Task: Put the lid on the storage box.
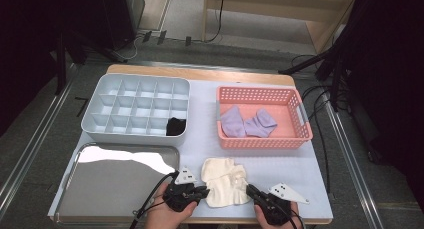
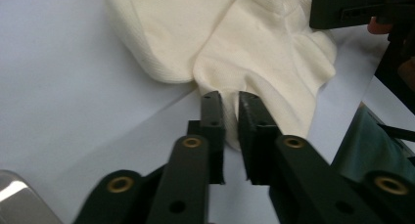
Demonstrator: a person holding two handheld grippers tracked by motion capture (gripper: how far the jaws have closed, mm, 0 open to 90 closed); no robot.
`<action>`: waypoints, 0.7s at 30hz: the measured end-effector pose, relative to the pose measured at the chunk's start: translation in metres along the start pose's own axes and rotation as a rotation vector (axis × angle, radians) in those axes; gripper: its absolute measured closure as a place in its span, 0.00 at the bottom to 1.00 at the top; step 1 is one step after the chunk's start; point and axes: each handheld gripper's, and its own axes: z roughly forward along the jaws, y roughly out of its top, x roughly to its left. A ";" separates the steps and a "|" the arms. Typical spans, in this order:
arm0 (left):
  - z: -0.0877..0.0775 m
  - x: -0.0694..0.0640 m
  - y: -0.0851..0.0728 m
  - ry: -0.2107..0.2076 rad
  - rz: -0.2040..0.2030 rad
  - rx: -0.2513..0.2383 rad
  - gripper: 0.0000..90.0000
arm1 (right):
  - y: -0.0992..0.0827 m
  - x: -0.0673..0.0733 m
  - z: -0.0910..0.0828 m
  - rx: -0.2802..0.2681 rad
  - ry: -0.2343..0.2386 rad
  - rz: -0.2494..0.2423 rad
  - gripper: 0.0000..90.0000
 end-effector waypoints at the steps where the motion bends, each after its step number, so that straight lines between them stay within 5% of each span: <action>1: -0.001 -0.001 0.000 0.002 0.008 -0.007 0.97 | 0.000 0.001 -0.001 -0.002 0.003 -0.002 0.96; 12: -0.020 0.009 0.015 -0.026 -0.024 -0.148 0.98 | 0.018 0.008 -0.018 -0.117 0.026 -0.018 0.96; 17: -0.018 0.019 0.023 0.002 -0.051 -0.199 0.98 | 0.027 0.004 -0.013 -0.153 0.027 -0.014 0.96; 21: -0.014 0.026 0.025 0.011 -0.067 -0.193 0.98 | 0.028 0.000 -0.001 -0.147 0.027 -0.003 0.96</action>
